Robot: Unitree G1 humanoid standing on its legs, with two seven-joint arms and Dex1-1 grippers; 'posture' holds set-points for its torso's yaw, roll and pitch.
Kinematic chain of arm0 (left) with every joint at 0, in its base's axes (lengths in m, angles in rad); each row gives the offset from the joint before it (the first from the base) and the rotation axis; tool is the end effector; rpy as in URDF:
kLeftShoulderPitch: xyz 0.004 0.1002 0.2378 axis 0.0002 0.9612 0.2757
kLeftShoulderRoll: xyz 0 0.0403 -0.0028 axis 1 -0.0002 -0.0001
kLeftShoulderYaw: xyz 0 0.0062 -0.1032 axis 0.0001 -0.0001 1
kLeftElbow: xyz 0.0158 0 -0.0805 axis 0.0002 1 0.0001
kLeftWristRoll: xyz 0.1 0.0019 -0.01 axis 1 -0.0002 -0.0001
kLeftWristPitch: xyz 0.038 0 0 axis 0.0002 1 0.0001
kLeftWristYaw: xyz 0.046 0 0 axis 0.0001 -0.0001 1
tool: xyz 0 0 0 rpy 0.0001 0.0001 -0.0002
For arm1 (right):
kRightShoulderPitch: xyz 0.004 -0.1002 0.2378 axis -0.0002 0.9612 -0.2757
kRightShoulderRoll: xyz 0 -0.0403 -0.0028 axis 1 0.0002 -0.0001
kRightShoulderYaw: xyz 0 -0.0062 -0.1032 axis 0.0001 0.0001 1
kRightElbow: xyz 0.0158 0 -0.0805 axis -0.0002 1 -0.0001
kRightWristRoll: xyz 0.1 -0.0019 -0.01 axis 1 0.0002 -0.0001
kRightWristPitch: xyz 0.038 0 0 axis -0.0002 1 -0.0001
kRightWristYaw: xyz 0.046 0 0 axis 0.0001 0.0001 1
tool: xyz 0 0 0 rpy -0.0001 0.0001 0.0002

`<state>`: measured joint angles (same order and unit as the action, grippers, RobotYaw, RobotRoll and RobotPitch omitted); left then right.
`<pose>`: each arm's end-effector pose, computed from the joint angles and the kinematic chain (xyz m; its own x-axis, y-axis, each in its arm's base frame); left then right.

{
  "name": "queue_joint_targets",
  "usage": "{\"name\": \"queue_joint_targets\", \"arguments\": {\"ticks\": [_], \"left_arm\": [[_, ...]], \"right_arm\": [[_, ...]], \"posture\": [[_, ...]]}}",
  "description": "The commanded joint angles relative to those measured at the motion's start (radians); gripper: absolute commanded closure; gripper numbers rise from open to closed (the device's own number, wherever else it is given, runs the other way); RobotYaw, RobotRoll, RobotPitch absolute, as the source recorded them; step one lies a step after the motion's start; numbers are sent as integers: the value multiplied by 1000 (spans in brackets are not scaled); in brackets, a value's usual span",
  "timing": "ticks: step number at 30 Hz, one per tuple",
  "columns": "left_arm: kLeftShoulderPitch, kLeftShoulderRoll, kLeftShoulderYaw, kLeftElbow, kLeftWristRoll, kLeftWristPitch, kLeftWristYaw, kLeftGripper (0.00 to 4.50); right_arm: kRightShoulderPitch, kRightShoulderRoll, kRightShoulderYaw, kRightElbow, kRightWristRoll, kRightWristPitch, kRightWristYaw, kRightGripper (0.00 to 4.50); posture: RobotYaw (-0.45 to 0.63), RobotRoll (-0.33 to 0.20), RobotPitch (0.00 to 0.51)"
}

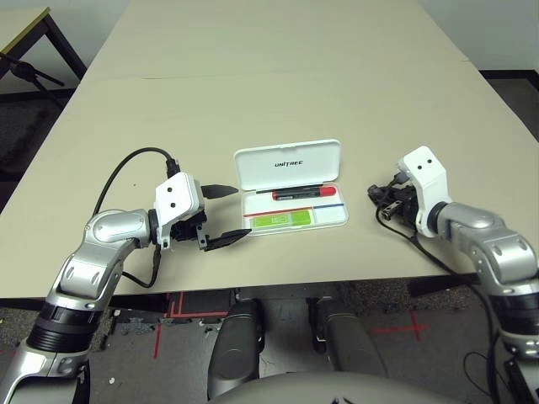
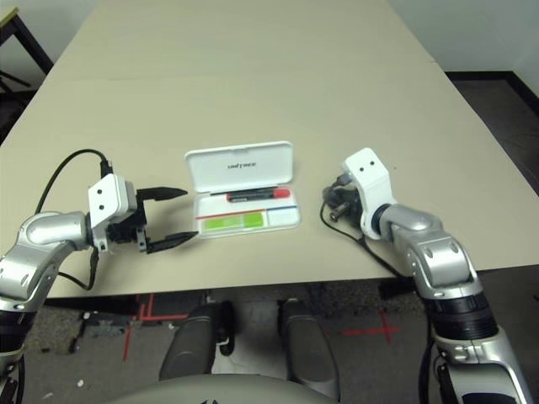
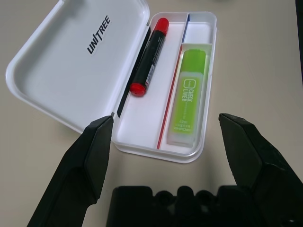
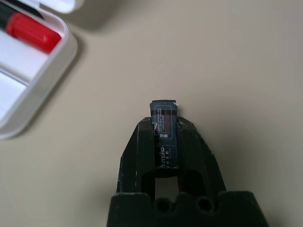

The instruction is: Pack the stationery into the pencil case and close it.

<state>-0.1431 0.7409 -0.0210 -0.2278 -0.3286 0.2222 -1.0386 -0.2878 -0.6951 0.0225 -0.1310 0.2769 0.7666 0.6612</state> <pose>0.2228 0.2417 0.1450 0.4397 -0.8410 -0.3152 0.8889 0.3573 0.2867 0.2436 -0.2487 0.1369 0.7286 0.4516 -0.5149 -0.5864 0.7998 -0.1283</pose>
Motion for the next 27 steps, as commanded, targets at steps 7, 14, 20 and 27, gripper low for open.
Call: {"name": "queue_joint_targets", "arguments": {"ticks": [7, 14, 20, 27], "left_arm": [[-6, -2, -18, -4, 20, 1, 3, 0], [-15, -3, -19, 0, 24, 2, 1, 0], [-16, -3, -19, -1, 28, 1, 4, 0], [1, 2, -11, -15, 30, 1, 12, 0]], "right_arm": [[-108, -99, 47, 128, 19, -291, 380, 4163], [-249, -81, 135, 246, 0, -437, 623, 4163], [-343, -17, 230, 348, -62, -573, 737, 4163], [-391, 66, 306, 458, -144, -717, 779, 4163]], "posture": [[22, 0, 159], [22, 0, 156], [32, 0, 153], [56, 0, 154]]}}
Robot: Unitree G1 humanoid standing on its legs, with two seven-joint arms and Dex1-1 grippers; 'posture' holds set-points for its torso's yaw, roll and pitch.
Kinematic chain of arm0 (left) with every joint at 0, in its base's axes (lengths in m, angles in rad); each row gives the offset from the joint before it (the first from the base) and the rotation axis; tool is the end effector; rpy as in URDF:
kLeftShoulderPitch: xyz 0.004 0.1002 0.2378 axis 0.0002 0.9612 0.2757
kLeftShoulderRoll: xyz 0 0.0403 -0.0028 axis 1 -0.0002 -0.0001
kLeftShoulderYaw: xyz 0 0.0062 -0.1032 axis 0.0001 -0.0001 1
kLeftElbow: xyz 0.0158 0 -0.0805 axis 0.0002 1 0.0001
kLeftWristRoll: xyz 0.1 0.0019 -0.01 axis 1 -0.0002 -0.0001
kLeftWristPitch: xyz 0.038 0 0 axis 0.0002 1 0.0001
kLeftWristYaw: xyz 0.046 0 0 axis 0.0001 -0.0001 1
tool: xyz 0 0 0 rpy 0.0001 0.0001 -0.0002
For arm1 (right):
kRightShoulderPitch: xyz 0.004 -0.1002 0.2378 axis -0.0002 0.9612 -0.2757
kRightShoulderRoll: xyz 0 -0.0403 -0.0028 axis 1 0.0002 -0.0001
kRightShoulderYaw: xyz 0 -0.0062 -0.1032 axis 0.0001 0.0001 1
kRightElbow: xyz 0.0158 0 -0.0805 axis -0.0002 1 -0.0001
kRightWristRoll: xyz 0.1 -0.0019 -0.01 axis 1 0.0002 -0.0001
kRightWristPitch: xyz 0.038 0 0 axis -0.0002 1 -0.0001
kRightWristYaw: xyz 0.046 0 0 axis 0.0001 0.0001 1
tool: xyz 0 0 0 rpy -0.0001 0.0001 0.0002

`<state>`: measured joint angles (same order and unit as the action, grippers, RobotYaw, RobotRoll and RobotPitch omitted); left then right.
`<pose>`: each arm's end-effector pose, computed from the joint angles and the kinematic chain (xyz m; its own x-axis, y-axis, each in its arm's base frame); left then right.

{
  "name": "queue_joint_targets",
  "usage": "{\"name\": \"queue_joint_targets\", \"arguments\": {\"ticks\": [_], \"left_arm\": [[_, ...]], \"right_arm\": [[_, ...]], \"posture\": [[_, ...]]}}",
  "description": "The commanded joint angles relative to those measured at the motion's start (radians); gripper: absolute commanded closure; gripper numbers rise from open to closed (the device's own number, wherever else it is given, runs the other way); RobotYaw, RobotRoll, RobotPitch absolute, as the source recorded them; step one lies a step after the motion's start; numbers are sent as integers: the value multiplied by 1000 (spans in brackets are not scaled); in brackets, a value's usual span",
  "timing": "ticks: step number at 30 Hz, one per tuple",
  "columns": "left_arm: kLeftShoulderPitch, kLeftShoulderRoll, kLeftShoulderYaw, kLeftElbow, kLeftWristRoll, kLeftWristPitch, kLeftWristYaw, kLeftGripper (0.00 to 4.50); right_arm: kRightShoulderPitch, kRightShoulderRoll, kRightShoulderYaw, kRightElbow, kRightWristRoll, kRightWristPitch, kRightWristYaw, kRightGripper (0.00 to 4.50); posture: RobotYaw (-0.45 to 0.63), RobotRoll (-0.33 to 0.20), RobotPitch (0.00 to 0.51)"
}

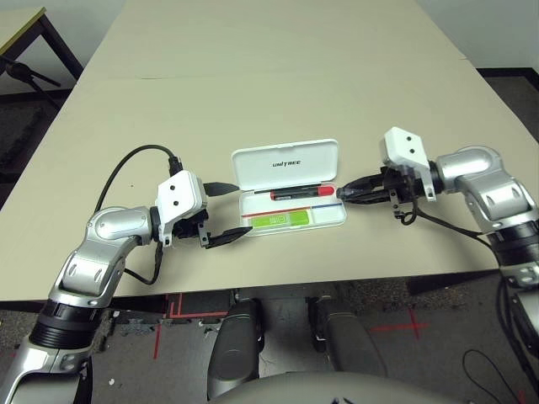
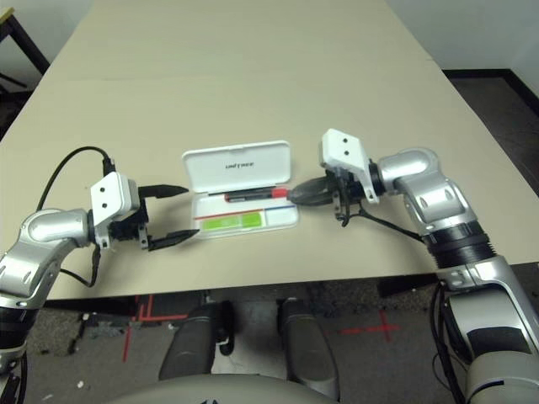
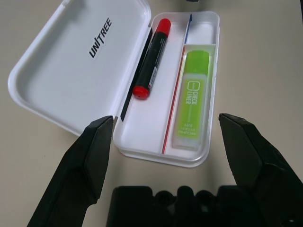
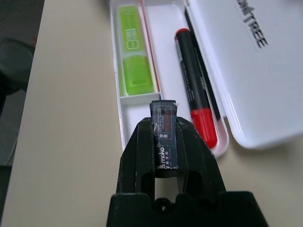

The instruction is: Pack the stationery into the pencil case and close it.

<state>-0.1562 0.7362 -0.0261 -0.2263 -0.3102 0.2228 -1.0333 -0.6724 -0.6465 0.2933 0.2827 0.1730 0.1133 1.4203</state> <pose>0.2247 0.2400 0.1465 0.4468 -0.8355 -0.3198 0.8838 0.3566 0.3030 0.3092 -0.2063 0.1705 0.0777 0.8505 -0.5202 -0.9734 -0.0481 -0.2240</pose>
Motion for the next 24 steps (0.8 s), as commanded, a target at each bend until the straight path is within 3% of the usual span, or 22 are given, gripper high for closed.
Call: {"name": "queue_joint_targets", "arguments": {"ticks": [1, 14, 24], "left_arm": [[16, 7, -5, -17, 12, 1, 8, 0], [16, 13, -9, -17, 15, -2, 14, 0], [8, 8, -15, -1, 19, -7, 9, 0]], "right_arm": [[-9, 26, 39, 60, -49, -82, 18, 4163], [-8, 90, 35, 117, -91, -150, -11, 4163], [22, 56, -39, 23, 15, -81, 25, 517]], "posture": [[61, 0, 153], [57, 0, 149], [47, 0, 154]]}}
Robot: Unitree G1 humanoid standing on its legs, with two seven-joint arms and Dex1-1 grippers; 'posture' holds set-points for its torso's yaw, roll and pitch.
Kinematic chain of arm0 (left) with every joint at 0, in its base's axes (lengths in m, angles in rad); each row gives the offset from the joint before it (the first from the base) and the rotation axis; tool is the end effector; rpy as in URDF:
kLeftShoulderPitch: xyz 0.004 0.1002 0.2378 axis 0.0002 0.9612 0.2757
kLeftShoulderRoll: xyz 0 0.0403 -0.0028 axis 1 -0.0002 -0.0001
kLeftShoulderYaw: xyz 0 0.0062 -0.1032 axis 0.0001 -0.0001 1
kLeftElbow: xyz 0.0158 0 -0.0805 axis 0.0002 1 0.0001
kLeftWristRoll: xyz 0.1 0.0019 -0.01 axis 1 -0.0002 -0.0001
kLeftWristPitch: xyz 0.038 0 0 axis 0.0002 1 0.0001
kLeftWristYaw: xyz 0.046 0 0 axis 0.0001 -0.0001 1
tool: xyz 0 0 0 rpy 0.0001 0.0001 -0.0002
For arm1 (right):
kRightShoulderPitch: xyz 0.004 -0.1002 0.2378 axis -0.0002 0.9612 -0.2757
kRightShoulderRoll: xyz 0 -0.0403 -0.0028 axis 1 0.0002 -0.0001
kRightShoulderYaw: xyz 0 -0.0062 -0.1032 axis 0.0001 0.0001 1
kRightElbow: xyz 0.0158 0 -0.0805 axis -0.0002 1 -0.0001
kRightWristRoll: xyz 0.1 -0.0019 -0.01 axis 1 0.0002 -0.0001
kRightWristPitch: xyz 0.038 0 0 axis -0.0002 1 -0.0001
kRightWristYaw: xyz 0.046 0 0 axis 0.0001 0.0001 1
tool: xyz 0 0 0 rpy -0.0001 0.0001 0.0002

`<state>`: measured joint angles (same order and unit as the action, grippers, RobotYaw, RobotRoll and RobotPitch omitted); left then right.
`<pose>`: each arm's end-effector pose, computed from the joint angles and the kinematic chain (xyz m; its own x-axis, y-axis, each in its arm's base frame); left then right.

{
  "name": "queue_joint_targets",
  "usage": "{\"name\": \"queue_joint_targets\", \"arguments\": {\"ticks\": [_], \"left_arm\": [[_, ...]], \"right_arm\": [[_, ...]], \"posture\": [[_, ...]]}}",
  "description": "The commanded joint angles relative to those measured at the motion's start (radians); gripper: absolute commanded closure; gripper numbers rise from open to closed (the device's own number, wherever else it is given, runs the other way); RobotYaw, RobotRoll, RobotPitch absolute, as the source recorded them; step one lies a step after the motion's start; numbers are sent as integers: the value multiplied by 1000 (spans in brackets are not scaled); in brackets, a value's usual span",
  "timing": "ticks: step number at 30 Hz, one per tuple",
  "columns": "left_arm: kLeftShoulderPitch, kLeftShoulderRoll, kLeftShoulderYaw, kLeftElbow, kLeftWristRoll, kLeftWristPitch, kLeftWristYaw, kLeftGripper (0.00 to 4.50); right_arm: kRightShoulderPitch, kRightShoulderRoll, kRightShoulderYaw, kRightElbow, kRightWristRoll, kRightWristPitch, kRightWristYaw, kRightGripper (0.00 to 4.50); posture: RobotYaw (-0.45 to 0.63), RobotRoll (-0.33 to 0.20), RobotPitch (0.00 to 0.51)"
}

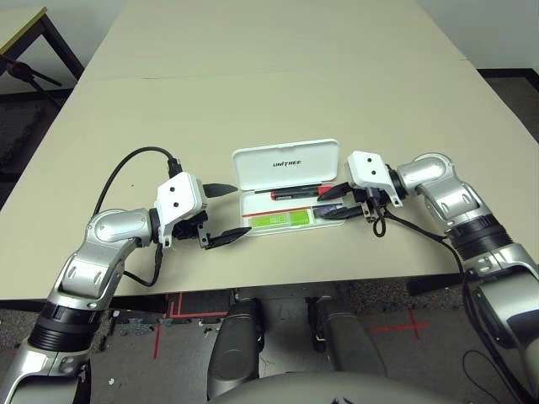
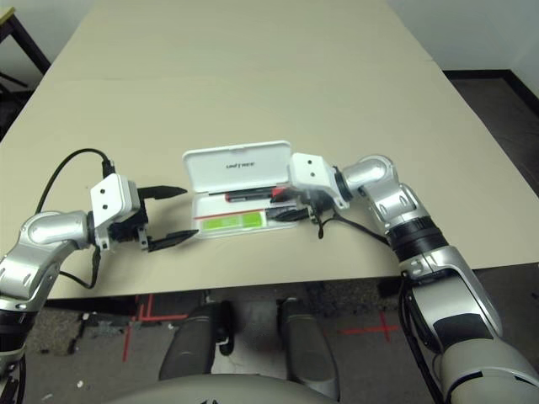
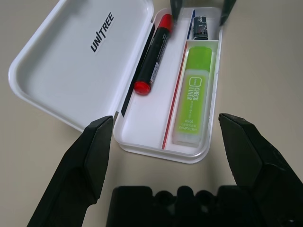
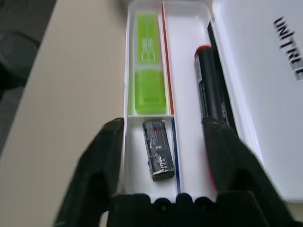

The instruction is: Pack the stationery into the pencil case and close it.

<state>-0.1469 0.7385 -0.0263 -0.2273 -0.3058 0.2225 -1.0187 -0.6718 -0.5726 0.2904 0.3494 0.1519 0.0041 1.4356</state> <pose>0.2234 0.2407 0.1449 0.4600 -0.8267 -0.3239 0.8781 0.3696 0.3038 0.3127 -0.1946 0.1585 0.0355 0.8755 -0.4820 -0.9621 -0.1005 -0.2535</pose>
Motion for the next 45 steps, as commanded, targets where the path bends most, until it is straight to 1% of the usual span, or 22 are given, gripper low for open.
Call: {"name": "queue_joint_targets", "arguments": {"ticks": [1, 2, 5, 8, 14, 18, 23, 27, 30, 33, 35, 40, 45], "left_arm": [[-1, 5, -14, 1, 14, -7, -5, 0], [0, 5, -12, 3, 13, -6, -4, 0], [2, 0, 3, 19, 5, -2, 6, 0], [-3, -4, 25, 55, 2, -6, 18, 0], [-46, -30, 89, 151, -21, 21, 74, 0], [-98, -62, 128, 217, -49, 42, 106, 0], [-159, -79, 141, 290, -54, 53, 120, 0], [-211, -86, 140, 354, -46, 83, 142, 0], [-277, -107, 130, 426, -21, 127, 199, 621], [-320, -132, 119, 454, -19, 166, 229, 1780], [-340, -155, 103, 461, -13, 185, 245, 2465], [-382, -206, 75, 471, -13, 219, 258, 4490], [-396, -223, 67, 452, -29, 254, 232, 4490]], "right_arm": [[29, -27, -51, -64, 54, 46, 8, 103], [37, -33, -67, -82, 73, 65, 6, 43], [81, -42, -151, -138, 150, 110, -33, 43], [147, -77, -219, -200, 200, 173, -65, 43], [336, -171, -346, -327, 268, 241, -122, 43], [460, -187, -436, -430, 326, 284, -188, 43], [573, -190, -481, -516, 346, 311, -251, 43], [614, -186, -486, -544, 354, 311, -284, 43], [626, -186, -481, -555, 355, 307, -301, 0], [628, -188, -479, -562, 359, 310, -310, 0], [628, -190, -476, -567, 362, 312, -316, 0], [627, -193, -472, -573, 365, 311, -323, 0], [623, -197, -468, -580, 365, 314, -331, 0]], "posture": [[46, 0, 154], [45, 0, 154], [42, 0, 157], [39, 0, 158], [18, 0, 157], [-2, 0, 154], [-29, 0, 150], [-38, 0, 148], [-49, 0, 148], [-51, 0, 148], [-51, 0, 148], [-51, 0, 148], [-63, 0, 152]]}}
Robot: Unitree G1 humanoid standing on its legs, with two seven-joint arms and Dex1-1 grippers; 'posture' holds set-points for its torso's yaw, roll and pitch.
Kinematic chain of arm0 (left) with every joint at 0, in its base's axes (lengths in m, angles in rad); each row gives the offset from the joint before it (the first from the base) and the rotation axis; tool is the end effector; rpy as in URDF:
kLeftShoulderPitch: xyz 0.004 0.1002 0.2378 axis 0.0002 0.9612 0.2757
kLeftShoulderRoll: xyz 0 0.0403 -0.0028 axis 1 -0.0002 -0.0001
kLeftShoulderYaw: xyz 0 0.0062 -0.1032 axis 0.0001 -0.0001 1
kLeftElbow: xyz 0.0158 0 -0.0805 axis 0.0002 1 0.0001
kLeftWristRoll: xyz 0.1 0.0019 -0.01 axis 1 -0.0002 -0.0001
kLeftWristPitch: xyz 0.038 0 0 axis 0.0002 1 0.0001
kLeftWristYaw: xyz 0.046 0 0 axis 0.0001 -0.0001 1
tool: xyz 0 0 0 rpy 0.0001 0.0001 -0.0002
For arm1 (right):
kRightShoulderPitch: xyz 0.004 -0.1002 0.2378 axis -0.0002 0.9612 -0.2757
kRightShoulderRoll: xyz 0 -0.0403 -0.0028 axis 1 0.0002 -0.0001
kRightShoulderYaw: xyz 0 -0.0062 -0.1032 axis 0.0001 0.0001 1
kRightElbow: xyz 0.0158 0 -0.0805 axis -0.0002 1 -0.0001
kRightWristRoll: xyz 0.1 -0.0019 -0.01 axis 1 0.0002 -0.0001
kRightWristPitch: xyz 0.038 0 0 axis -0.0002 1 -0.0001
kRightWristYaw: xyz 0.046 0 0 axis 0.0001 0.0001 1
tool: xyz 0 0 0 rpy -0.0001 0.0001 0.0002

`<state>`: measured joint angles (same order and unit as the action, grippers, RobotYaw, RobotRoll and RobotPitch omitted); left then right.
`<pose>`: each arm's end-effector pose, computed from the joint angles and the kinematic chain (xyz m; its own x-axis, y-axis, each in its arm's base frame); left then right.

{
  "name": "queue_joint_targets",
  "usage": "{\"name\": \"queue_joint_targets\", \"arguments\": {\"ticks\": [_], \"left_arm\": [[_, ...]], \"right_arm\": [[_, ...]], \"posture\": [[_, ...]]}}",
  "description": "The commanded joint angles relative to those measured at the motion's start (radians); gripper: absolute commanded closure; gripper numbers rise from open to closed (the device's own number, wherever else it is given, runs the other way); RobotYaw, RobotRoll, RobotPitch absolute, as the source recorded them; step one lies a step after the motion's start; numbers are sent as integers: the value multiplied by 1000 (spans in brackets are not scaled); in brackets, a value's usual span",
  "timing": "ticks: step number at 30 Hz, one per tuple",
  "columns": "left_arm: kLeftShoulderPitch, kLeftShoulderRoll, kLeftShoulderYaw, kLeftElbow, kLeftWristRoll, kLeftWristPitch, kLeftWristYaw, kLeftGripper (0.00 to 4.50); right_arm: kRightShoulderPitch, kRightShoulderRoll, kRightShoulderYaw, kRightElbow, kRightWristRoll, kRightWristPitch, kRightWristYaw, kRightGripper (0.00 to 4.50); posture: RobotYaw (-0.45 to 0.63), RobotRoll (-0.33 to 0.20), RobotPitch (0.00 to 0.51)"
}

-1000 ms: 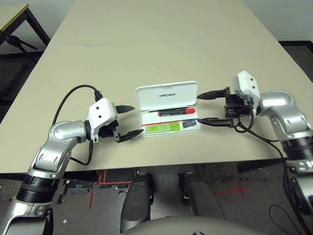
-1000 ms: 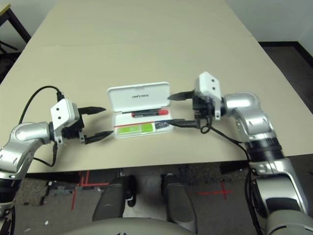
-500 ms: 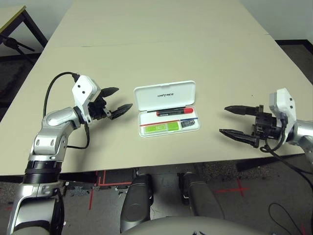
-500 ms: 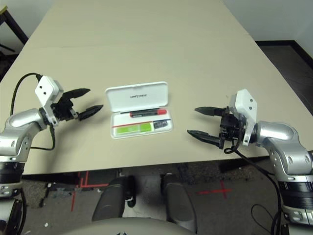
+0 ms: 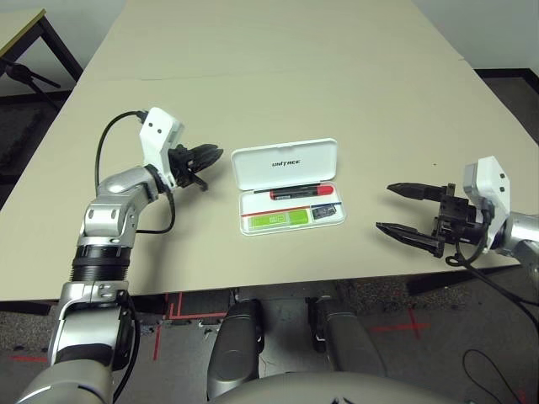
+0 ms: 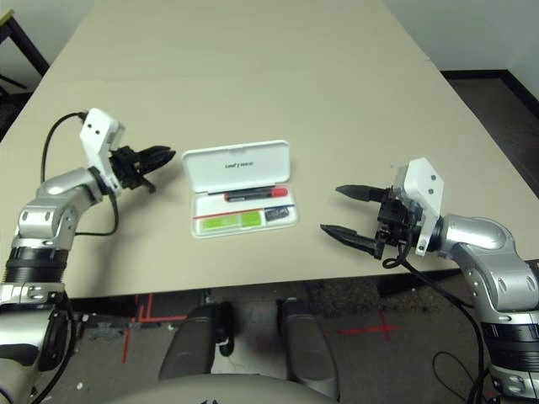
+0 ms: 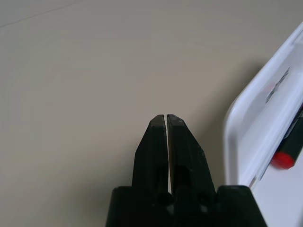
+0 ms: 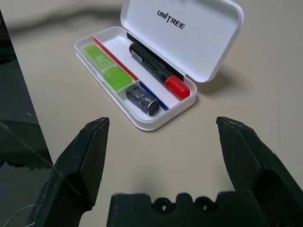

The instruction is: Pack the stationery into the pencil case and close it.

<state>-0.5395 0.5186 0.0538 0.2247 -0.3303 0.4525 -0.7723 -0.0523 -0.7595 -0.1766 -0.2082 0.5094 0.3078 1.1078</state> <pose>0.2935 0.2392 0.1478 0.7540 -0.6343 -0.1708 0.6477 0.7612 0.0325 0.2075 -0.2794 0.1483 0.4933 0.8422 -0.2175 -0.8698 0.4743 -0.1360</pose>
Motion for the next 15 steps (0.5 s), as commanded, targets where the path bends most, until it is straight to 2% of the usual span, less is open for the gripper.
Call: {"name": "queue_joint_targets", "arguments": {"ticks": [1, 15], "left_arm": [[-4, -4, -13, -5, -8, 33, -19, 4490], [100, 79, -16, -192, -94, 119, -201, 4490]], "right_arm": [[3, -11, 0, -23, 7, 11, -4, 0], [-29, -14, 35, -13, -9, 14, 0, 0]], "posture": [[-63, 0, 153], [-41, 0, 156]]}}
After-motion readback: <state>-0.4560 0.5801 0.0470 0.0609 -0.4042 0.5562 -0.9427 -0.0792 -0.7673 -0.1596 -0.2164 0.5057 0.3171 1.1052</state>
